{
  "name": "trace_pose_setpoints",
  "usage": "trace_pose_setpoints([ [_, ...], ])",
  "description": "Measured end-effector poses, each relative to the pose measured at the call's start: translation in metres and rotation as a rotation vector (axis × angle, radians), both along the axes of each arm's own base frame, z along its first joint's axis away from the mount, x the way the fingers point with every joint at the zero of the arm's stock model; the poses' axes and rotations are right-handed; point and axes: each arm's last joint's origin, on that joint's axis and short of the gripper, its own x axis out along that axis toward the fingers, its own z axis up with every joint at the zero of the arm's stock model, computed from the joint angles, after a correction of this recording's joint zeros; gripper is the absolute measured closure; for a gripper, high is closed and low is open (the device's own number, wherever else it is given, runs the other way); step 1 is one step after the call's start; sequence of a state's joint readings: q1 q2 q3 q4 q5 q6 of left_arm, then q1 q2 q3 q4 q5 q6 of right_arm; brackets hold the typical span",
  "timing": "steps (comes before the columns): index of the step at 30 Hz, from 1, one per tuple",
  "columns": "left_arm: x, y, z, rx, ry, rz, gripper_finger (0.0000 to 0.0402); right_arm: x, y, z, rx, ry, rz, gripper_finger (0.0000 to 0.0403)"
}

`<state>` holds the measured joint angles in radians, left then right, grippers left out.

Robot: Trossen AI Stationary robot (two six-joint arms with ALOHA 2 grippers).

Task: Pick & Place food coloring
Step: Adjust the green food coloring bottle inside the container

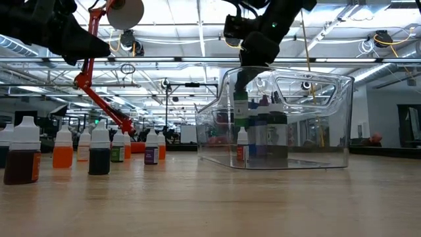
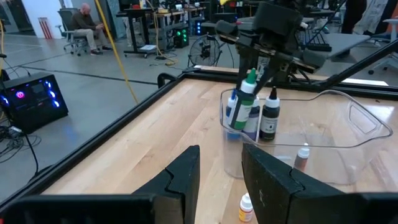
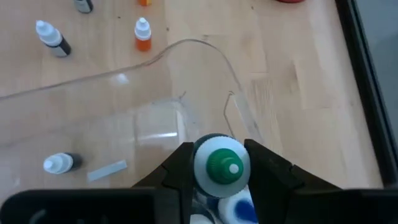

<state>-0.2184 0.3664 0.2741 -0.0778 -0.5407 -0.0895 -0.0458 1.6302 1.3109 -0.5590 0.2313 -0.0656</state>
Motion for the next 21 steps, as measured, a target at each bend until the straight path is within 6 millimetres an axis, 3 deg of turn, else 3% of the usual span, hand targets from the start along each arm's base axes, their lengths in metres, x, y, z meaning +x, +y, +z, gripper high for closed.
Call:
trace_pose_setpoints([
  [8, 0.000, 0.000, 0.000, -0.004, 0.002, -0.012, 0.0277, 0.004, -0.006, -0.005, 0.023, -0.003, -0.003, 0.0300],
  [21, 0.000, -0.001, 0.000, -0.013, 0.001, -0.043, 0.0277, 0.002, -0.012, -0.036, 0.081, -0.007, -0.019, 0.0300],
])
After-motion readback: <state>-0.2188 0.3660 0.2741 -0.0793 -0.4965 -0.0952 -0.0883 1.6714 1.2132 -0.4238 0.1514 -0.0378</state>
